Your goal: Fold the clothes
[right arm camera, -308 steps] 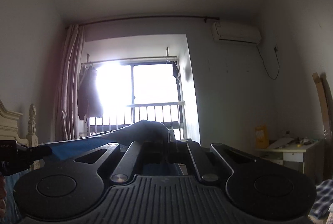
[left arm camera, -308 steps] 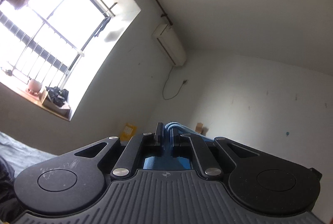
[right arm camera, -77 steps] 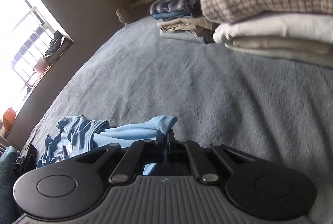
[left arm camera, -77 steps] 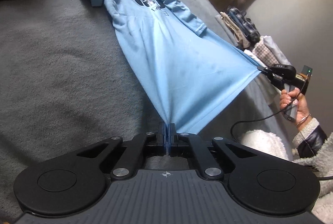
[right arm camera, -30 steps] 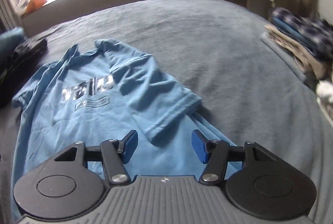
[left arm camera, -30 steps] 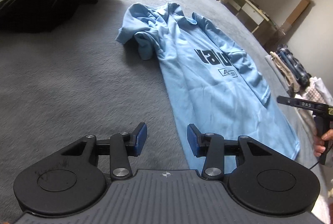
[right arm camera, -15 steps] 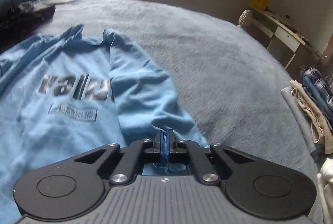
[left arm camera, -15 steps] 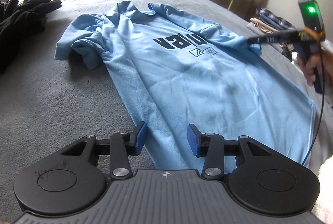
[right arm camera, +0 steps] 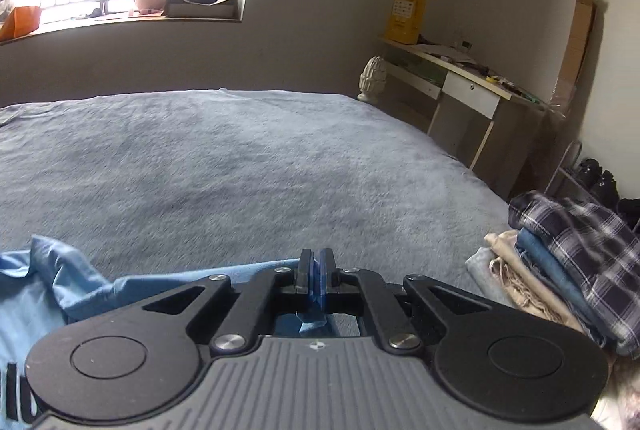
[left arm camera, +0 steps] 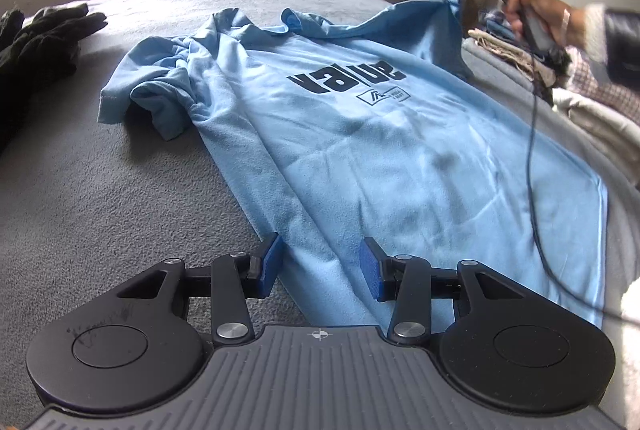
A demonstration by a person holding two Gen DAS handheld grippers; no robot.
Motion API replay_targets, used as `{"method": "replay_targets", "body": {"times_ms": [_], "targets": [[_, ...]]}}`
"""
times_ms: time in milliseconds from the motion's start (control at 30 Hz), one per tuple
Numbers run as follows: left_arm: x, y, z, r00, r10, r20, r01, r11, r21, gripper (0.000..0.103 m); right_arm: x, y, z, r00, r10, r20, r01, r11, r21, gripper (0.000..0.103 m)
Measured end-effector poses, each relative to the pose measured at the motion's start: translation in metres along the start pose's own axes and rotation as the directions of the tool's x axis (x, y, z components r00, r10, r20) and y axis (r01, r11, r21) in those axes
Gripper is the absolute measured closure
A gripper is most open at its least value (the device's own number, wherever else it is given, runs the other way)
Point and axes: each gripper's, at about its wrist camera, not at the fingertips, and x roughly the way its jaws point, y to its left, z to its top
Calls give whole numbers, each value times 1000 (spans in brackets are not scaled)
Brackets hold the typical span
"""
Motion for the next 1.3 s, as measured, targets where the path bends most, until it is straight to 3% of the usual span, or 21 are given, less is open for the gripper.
{"method": "replay_targets", "body": {"times_ms": [433,500,600,667,733,800,867,933,1033,1133,1167,1200,1233,1300], "targets": [[2,-1,5,999,6,-41,-6,1000,15,60,81,5,54,991,-124,56,122,992,26,102],[2,-1,5,999,7,-41,-7,1000,15,60,92,-3,54,995,-96,1,96,992,81,101],[2,0,5,999,6,-39,-5,1000,12,60,88,-25,46,997,-71,-30,76,977,200,84],[2,0,4,999,3,-35,-2,1000,11,60,74,-50,37,999,-34,0,32,949,314,54],[2,1,4,1000,0,-31,1,1000,11,60,61,-81,23,996,88,0,-78,886,458,49],[2,1,3,1000,-3,-27,3,1000,11,60,54,-108,5,962,273,-22,-209,783,585,49],[2,1,3,1000,-5,-24,6,1000,9,59,52,-120,-20,906,413,-93,-251,701,667,49],[2,1,3,1000,-6,-24,6,1000,6,58,55,-120,-50,843,503,-192,-225,654,722,49],[2,-1,3,1000,-1,-24,1,1000,12,57,61,-110,-90,789,542,-290,-165,641,749,49],[2,-2,3,1000,3,-24,-2,1000,20,57,67,-102,-110,779,576,-247,-186,589,786,54],[2,-2,3,1000,3,-23,-3,1000,19,57,68,-99,-111,779,585,-225,-209,581,787,66],[2,-2,3,1000,4,-24,-4,1000,19,57,68,-93,-110,782,582,-225,-228,602,765,77],[2,-2,3,1000,5,-24,-5,1000,18,57,68,-85,-107,786,568,-247,-235,642,730,94],[2,-3,2,1000,8,-23,-7,1000,17,57,62,-72,-101,813,513,-276,-234,722,652,100]]}}
